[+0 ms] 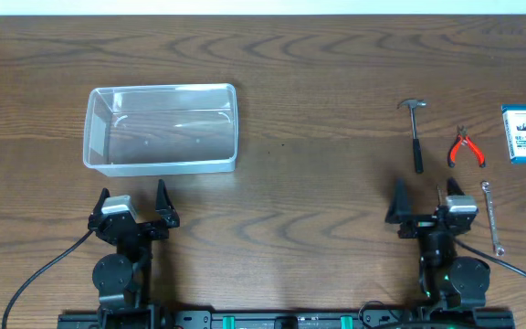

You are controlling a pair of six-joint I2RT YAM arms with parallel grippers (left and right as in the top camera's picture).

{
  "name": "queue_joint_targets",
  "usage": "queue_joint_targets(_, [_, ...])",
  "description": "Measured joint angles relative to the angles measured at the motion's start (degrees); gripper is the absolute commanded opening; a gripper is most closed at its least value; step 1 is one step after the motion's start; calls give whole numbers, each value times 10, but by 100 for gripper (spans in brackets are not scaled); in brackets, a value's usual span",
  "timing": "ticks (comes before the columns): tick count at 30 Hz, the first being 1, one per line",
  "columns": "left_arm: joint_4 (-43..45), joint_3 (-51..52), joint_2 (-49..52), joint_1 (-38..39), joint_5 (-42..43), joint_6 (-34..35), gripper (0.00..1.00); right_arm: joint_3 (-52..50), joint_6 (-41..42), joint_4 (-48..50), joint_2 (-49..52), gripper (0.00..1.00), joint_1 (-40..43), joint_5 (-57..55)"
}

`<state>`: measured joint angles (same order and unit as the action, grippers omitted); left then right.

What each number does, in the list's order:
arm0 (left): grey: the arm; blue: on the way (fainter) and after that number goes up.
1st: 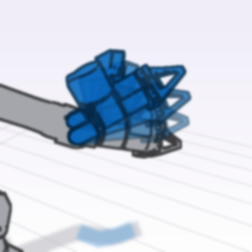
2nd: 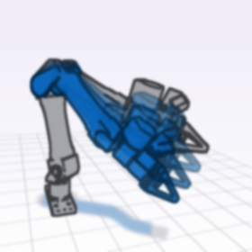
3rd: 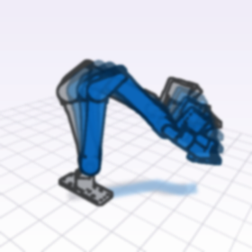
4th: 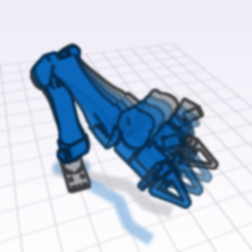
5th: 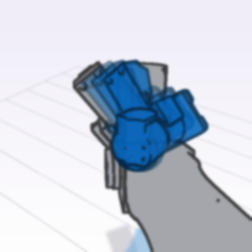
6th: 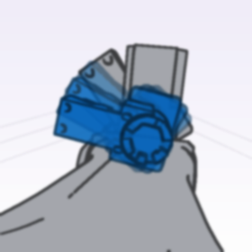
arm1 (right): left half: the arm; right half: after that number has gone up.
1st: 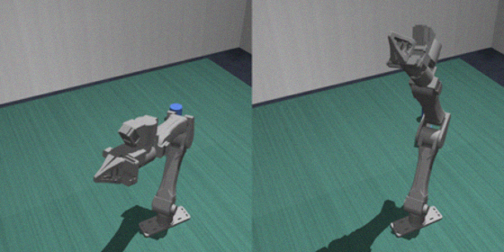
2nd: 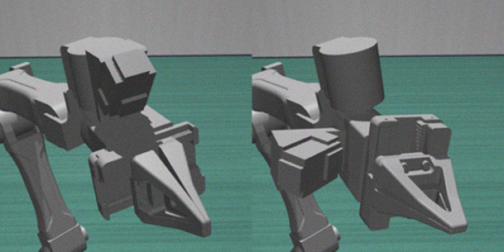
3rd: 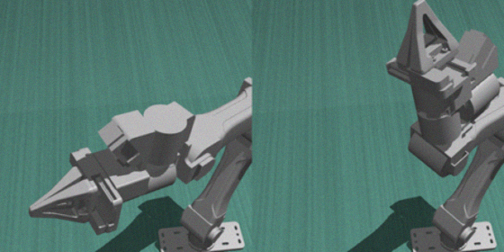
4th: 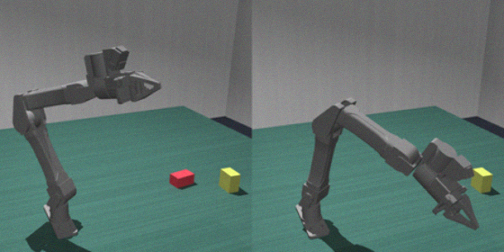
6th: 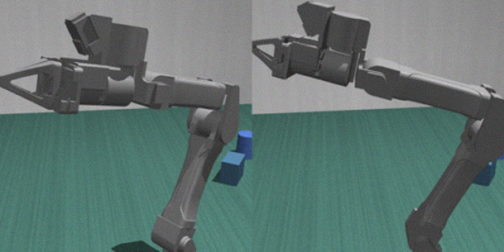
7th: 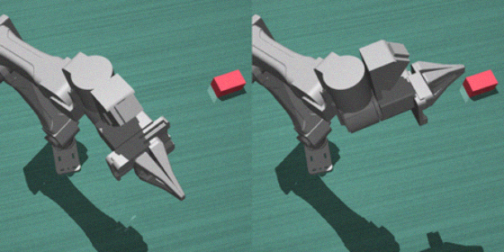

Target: Pack container

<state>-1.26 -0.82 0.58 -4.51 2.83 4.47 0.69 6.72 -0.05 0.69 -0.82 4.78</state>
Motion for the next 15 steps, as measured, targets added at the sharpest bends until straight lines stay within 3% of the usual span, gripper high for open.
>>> queue_joint_targets(5, [0,0,0,0,0,0,98,40,-4,0,4,99,0,34])
queue_joint_targets(8, [0,0,0,0,0,0,98,114,-20,-2,38,99,0,31])
queue_joint_targets(11, [0,0,0,0,0,0,98,206,-28,-26,104,99,0,21])
queue_joint_targets(15, [0,0,0,0,0,0,98,353,-31,-145,250,99,0,20])
